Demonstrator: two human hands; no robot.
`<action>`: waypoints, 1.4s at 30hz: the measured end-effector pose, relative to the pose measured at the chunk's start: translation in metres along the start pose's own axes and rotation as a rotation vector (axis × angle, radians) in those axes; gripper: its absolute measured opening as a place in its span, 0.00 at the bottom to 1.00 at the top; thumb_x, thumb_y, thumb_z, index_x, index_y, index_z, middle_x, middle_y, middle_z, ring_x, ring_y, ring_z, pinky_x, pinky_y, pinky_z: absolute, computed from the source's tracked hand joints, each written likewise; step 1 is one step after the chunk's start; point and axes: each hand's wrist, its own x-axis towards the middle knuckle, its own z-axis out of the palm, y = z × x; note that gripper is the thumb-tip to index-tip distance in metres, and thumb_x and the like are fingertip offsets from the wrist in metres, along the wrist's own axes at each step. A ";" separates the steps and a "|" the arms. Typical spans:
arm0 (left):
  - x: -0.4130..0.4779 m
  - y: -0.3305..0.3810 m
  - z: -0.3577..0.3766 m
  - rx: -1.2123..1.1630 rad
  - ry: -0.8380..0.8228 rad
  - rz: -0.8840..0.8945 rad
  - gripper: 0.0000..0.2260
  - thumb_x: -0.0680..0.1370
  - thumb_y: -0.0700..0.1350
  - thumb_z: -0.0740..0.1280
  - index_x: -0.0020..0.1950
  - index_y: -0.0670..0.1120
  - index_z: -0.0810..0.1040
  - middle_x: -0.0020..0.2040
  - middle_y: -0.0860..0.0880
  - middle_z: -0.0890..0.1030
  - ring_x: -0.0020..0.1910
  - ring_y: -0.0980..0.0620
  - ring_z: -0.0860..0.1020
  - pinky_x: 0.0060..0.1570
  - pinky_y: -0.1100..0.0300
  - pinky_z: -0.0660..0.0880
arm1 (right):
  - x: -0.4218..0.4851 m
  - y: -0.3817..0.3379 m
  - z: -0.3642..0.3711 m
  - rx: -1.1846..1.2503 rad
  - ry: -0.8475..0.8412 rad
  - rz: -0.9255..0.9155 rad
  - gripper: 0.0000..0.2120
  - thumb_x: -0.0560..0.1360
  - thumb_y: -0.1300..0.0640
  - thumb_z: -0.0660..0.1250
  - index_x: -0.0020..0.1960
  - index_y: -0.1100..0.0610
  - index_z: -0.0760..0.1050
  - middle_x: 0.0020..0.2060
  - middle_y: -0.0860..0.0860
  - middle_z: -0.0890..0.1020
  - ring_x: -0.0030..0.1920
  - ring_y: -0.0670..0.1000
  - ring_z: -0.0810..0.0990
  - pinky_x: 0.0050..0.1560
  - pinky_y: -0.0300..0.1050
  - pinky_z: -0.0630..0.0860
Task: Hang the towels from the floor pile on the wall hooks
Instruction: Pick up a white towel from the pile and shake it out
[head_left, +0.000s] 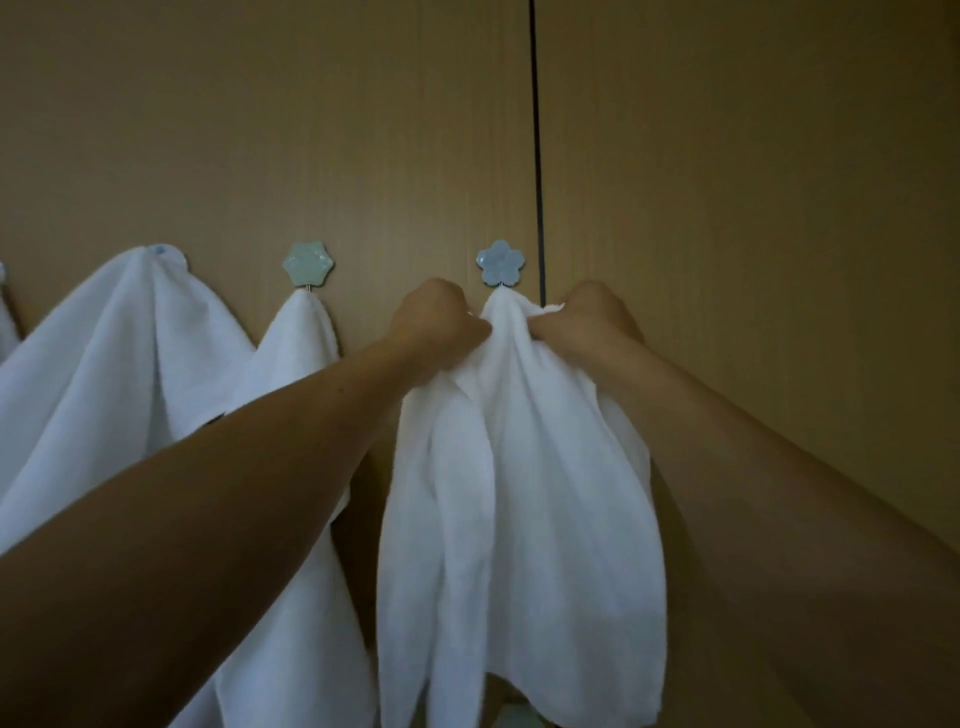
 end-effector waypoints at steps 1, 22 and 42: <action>0.001 0.004 -0.001 0.004 -0.073 -0.026 0.07 0.72 0.45 0.68 0.38 0.43 0.76 0.34 0.50 0.75 0.31 0.54 0.72 0.29 0.61 0.68 | -0.001 -0.003 0.002 -0.036 -0.014 -0.003 0.14 0.68 0.47 0.72 0.44 0.57 0.76 0.42 0.52 0.80 0.41 0.54 0.80 0.36 0.42 0.71; -0.019 0.030 0.001 -0.038 -0.072 0.244 0.09 0.76 0.40 0.62 0.36 0.48 0.69 0.34 0.54 0.71 0.32 0.59 0.69 0.28 0.75 0.67 | -0.014 -0.002 0.028 0.003 0.073 -0.391 0.18 0.78 0.53 0.57 0.67 0.49 0.71 0.60 0.52 0.72 0.55 0.54 0.75 0.54 0.48 0.73; -0.108 -0.020 0.040 -0.448 -0.035 -0.032 0.07 0.82 0.50 0.57 0.53 0.47 0.69 0.40 0.55 0.74 0.37 0.60 0.73 0.27 0.72 0.68 | -0.063 0.022 0.037 0.431 -0.308 0.150 0.33 0.65 0.32 0.67 0.61 0.54 0.76 0.49 0.50 0.83 0.47 0.53 0.83 0.54 0.53 0.79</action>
